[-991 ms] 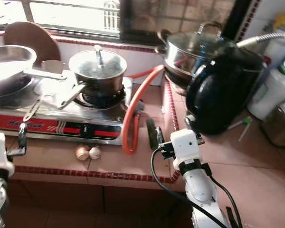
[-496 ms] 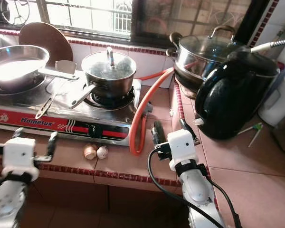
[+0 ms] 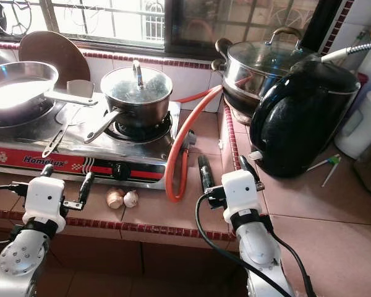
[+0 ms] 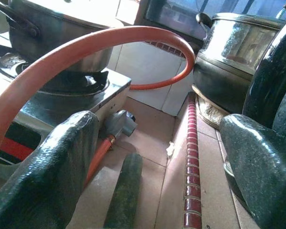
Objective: Kitchen organization
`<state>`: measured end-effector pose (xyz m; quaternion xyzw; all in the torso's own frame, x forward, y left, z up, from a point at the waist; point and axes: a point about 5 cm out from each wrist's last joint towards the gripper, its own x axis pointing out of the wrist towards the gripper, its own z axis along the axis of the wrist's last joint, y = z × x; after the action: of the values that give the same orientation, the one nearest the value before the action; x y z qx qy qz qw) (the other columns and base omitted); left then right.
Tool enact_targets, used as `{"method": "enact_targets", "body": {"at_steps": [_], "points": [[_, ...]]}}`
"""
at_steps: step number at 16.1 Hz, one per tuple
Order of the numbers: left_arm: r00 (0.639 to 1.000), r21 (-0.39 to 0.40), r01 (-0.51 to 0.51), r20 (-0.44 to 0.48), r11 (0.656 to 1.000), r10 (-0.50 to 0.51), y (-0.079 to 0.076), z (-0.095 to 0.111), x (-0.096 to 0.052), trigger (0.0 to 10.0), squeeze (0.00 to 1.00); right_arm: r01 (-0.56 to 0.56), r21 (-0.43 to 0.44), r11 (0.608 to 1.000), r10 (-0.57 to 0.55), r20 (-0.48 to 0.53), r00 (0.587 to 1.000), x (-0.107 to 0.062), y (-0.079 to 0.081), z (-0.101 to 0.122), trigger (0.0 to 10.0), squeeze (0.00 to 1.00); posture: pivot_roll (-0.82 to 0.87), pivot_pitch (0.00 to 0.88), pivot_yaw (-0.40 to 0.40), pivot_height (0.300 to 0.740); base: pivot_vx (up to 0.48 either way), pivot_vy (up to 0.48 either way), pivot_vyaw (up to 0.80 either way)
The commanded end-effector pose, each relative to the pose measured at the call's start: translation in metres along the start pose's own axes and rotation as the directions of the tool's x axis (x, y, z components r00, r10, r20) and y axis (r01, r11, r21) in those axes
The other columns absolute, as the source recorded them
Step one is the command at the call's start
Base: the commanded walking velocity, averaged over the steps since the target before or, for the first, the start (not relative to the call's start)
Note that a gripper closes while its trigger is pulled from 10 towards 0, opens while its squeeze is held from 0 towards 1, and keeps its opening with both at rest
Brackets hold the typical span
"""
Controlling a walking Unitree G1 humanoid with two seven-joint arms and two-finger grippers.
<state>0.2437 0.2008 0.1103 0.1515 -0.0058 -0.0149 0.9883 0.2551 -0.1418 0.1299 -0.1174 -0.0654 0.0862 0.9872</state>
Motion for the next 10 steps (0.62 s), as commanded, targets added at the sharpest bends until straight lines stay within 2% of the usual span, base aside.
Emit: {"method": "enact_targets", "body": {"at_steps": [1, 6, 10], "points": [[1.0, 0.0, 0.019, 0.009, 1.0, -0.019, -0.0011, 0.002, 0.0026, 10.0, 0.0, 0.016, -0.002, 1.0, -0.016, -0.013, 1.0, -0.0006, -0.0026, -0.0037, 10.0, 0.0, 0.22, 0.0, -0.055, 0.74, 0.0, 0.0, 0.0], [1.0, -0.007, 0.024, 0.001, 1.0, -0.024, -0.0035, 0.0008, 0.0034, 10.0, 0.0, 0.017, -0.008, 1.0, -0.018, -0.014, 1.0, 0.0009, -0.0038, -0.0041, 10.0, 0.0, 0.22, 0.0, -0.057, 0.74, 0.0, 0.0, 0.0], [0.999, -0.016, 0.032, -0.003, 0.999, -0.032, -0.0061, 0.0014, 0.0052, 10.0, 0.0, 0.023, -0.009, 1.0, -0.024, -0.017, 1.0, -0.0006, -0.0045, -0.0047, 10.0, 0.0, 0.21, 0.0, -0.054, 0.74, -0.268, 0.0, 0.0]]}}
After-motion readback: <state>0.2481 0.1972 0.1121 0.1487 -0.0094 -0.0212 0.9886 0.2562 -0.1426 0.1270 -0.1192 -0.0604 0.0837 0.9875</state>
